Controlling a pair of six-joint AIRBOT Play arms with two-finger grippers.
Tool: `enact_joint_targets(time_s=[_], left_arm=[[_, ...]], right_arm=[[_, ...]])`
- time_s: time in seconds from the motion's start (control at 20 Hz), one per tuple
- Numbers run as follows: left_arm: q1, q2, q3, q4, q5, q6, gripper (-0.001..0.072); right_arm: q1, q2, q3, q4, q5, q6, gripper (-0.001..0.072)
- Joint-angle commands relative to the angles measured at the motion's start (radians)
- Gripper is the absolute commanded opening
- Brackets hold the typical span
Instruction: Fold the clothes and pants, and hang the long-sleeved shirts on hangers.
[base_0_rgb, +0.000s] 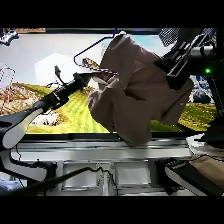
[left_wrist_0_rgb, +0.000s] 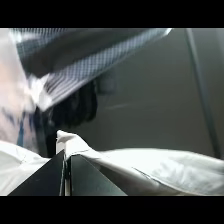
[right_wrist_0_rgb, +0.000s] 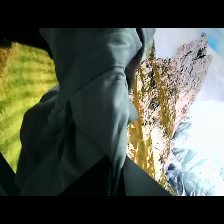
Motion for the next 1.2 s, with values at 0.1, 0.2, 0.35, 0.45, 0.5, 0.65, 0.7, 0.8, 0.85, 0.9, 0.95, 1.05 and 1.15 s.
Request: enact_joint_targets(time_s=[0.1, 0.2, 0.35, 0.45, 0.5, 0.65, 0.7, 0.8, 0.85, 0.9, 0.95, 1.05, 1.15], left_arm=[[0.124, 0.0, 0.002, -0.009, -0.142, 0.02, 0.0014], [0.137, 0.002, 0.008, -0.009, -0.181, 0.02, 0.0014], [0.142, 0.005, 0.03, -0.009, -0.185, 0.02, 0.0014], [0.142, 0.006, 0.055, -0.008, -0.186, 0.019, 0.0014], [0.142, 0.006, 0.069, -0.008, -0.186, 0.019, 0.0014], [0.142, 0.007, 0.124, -0.008, -0.168, 0.019, 0.0014], [0.143, 0.007, 0.143, -0.002, -0.158, 0.019, 0.0014], [0.142, 0.008, 0.182, 0.027, -0.16, 0.018, 0.0014], [0.142, 0.008, 0.204, 0.052, -0.168, 0.009, 0.0014], [0.142, 0.013, 0.224, 0.073, -0.175, 0.004, 0.0013], [0.141, 0.025, 0.24, 0.083, -0.174, 0.005, 0.0013], [0.139, 0.053, 0.288, 0.099, -0.172, 0.013, 0.0013], [0.14, 0.081, 0.361, 0.196, -0.168, 0.013, 0.0013]], right_arm=[[0.0, 0.0, 0.0, -0.063, 0.006, -0.004, 0.0031], [0.0, 0.0, 0.0, -0.093, 0.006, -0.01, 0.0031], [0.0, 0.0, 0.0, -0.121, 0.008, -0.011, 0.003], [0.0, 0.0, 0.0, -0.142, 0.008, -0.013, 0.003], [0.0, 0.0, 0.0, -0.15, 0.011, -0.031, 0.003], [0.0, 0.0, 0.0, -0.157, 0.039, -0.091, 0.003], [0.0, 0.0, 0.0, -0.17, 0.047, -0.091, 0.003], [0.0, 0.0, 0.0, -0.205, 0.055, -0.091, 0.0029], [0.0, 0.0, 0.0, -0.227, 0.058, -0.09, 0.0029], [0.0, 0.0, 0.0, -0.259, 0.061, -0.091, 0.0029], [0.0, 0.0, 0.0, -0.29, 0.062, -0.091, 0.0029], [0.0, -0.003, 0.0, -0.349, 0.063, -0.091, 0.0028], [0.0, -0.014, 0.0, -0.376, 0.063, -0.092, 0.0028]])
